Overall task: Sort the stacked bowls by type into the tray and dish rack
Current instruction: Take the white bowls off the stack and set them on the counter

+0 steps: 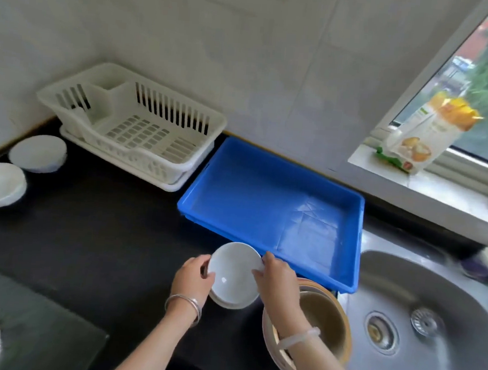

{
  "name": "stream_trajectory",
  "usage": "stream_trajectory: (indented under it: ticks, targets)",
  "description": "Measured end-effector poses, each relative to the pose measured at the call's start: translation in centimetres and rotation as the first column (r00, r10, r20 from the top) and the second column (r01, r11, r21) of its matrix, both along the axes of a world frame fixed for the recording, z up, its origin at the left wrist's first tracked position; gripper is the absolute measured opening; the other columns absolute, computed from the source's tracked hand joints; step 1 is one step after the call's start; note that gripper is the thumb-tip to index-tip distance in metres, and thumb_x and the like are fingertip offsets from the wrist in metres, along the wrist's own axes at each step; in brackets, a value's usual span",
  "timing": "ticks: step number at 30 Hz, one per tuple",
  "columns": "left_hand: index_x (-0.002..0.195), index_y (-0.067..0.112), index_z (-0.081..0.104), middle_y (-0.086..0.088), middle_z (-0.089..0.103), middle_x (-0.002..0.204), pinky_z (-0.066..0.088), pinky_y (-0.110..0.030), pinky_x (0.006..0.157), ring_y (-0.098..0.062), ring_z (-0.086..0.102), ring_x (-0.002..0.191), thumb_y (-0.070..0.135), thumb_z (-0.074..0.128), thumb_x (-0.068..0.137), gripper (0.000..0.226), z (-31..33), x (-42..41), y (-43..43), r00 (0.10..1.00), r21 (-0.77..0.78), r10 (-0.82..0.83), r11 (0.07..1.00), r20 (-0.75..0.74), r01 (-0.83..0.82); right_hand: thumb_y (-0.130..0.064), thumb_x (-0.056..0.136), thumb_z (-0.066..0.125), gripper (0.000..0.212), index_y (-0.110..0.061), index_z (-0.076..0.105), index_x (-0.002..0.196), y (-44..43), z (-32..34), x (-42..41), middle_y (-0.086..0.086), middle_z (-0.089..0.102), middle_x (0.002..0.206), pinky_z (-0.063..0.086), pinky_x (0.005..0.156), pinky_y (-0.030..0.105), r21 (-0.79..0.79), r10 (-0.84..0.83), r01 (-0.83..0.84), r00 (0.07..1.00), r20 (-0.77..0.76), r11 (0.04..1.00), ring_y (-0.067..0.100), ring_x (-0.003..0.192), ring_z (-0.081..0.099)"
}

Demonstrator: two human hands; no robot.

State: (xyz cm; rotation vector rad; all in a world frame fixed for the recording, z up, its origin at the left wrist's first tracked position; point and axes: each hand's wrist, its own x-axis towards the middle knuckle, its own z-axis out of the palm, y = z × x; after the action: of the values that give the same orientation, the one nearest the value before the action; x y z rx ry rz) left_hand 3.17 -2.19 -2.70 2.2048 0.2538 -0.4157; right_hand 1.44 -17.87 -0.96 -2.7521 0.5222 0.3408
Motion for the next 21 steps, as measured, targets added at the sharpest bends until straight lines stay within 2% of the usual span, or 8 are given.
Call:
stream_trajectory:
  ticks: [6,9,11,13,15,18,21]
  targets:
    - [0.125,0.019,0.055,-0.001,0.059,0.12,0.047,-0.026,0.08,-0.012,0.057,0.094,0.018,0.056,0.089,0.036,-0.1,-0.2,0.1,1.0,-0.018,0.015,1.0,0.003,-0.015,-0.019,0.095,0.051,0.014,-0.01,0.05,0.106,0.5,0.3,0.2,0.01,0.066,0.102,0.035,0.062,0.026,-0.078,0.041,-0.038,0.999,0.034,0.996,0.028,0.09,0.064]
    - [0.123,0.018,0.058,-0.003,0.063,0.119,0.05,-0.031,0.088,-0.017,0.061,0.097,0.018,0.052,0.091,0.033,-0.3,-0.3,0.6,1.0,-0.07,0.03,0.997,-0.005,-0.03,-0.018,0.095,0.048,0.004,-0.014,0.047,0.098,0.5,0.8,-0.1,0.01,0.066,0.1,0.033,0.062,0.027,-0.063,0.037,-0.032,0.996,0.076,0.997,0.031,0.089,0.064]
    - [0.12,0.018,0.061,-0.004,0.066,0.115,0.05,-0.039,0.094,-0.02,0.063,0.102,0.017,0.049,0.092,0.03,-0.4,-0.3,0.9,0.998,-0.106,0.049,0.993,-0.026,-0.051,-0.019,0.096,0.046,0.01,-0.01,0.05,0.098,0.2,1.2,-0.3,0.011,0.067,0.098,0.033,0.062,0.029,-0.029,0.001,0.002,0.993,0.117,1.0,0.032,0.089,0.062]
    - [0.115,0.019,0.064,-0.004,0.068,0.109,0.051,-0.041,0.093,-0.021,0.064,0.101,0.016,0.048,0.092,0.027,-0.4,-0.1,0.9,0.998,-0.116,0.052,0.992,-0.033,-0.055,-0.021,0.096,0.046,0.016,-0.008,0.053,0.097,-0.6,1.6,-0.6,0.012,0.067,0.095,0.035,0.064,0.031,0.033,-0.069,0.064,0.985,0.159,0.997,0.032,0.085,0.059]
    - [0.113,0.019,0.064,-0.003,0.067,0.107,0.051,-0.037,0.091,-0.02,0.063,0.098,0.017,0.05,0.092,0.026,-0.5,0.1,0.7,0.999,-0.082,0.032,0.996,-0.013,-0.033,-0.023,0.095,0.049,0.015,-0.009,0.055,0.092,-1.5,2.2,-0.8,0.011,0.066,0.088,0.034,0.062,0.03,0.096,-0.156,0.14,0.97,0.186,0.985,0.028,0.075,0.053]
    - [0.114,0.016,0.062,-0.003,0.06,0.11,0.048,-0.032,0.084,-0.02,0.059,0.096,0.021,0.054,0.09,0.026,-0.4,0.8,-0.2,0.998,0.068,-0.056,0.996,0.018,0.055,-0.021,0.092,0.055,0.013,-0.011,0.054,0.082,-2.7,2.9,-1.1,0.007,0.061,0.077,0.033,0.057,0.028,0.192,-0.264,0.227,0.944,0.197,0.955,0.023,0.068,0.049]
    - [0.105,0.015,0.06,-0.004,0.054,0.11,0.047,-0.031,0.077,-0.019,0.053,0.089,0.014,0.054,0.088,0.018,0.0,1.2,-1.2,0.994,0.17,-0.103,0.981,0.024,0.097,-0.019,0.09,0.058,0.014,-0.013,0.053,0.078,-3.4,3.1,-1.4,0.003,0.058,0.072,0.032,0.049,0.023,0.242,-0.321,0.271,0.926,0.198,0.932,0.017,0.063,0.047]
